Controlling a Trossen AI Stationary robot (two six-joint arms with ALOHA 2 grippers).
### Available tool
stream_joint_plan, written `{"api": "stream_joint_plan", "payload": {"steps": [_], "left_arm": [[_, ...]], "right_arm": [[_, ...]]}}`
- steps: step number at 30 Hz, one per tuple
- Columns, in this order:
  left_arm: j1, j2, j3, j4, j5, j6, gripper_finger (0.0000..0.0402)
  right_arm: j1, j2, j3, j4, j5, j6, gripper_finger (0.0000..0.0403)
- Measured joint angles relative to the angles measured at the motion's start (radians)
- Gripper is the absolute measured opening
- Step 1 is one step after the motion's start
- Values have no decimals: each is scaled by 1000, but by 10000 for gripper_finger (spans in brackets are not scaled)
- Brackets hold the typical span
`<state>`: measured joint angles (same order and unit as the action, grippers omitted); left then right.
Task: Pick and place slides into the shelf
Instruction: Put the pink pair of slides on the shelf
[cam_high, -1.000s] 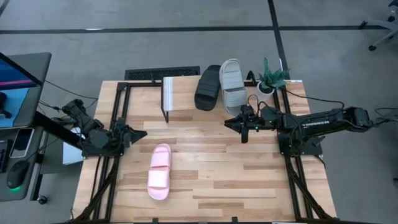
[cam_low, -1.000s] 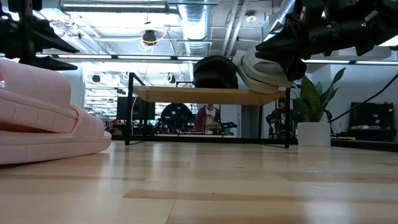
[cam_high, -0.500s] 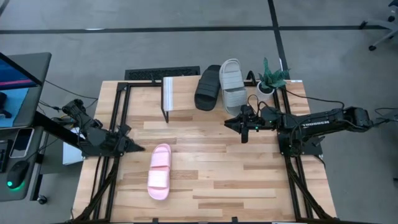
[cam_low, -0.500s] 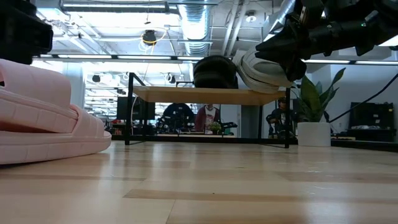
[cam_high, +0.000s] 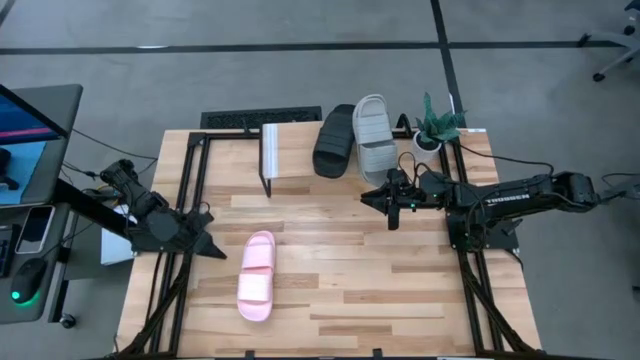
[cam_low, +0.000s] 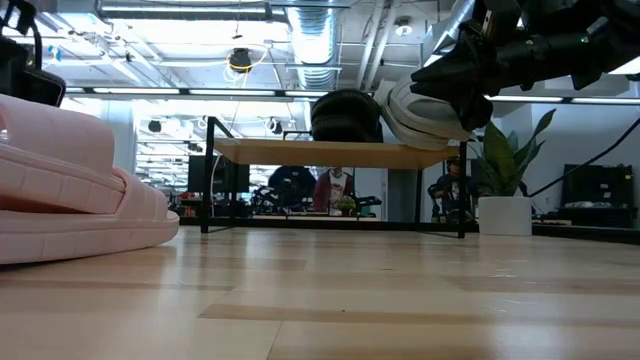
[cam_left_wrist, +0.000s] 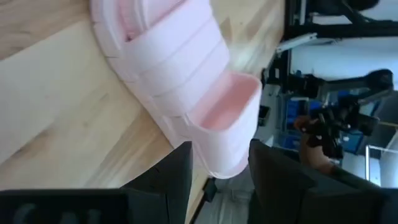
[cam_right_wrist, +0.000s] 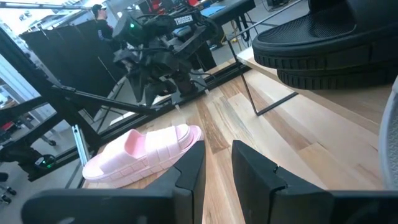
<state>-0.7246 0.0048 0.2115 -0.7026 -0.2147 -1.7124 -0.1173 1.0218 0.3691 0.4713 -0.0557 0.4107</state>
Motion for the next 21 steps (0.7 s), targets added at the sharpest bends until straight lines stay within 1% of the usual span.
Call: {"api": "stream_joint_plan", "payload": {"steps": [5, 9, 15, 21], "left_arm": [[0, 1, 0, 2, -52, -22, 146], [0, 35, 0, -21, -83, -37, 146], [0, 147, 0, -16, -89, -59, 146], [0, 269, 0, 76, -87, -64, 146]], "right_arm": [[0, 0, 0, 0, 0, 0, 69], [0, 0, 0, -1, 0, 0, 69], [0, 0, 0, -4, 0, 0, 69], [0, -1, 1, -35, 0, -3, 69]]}}
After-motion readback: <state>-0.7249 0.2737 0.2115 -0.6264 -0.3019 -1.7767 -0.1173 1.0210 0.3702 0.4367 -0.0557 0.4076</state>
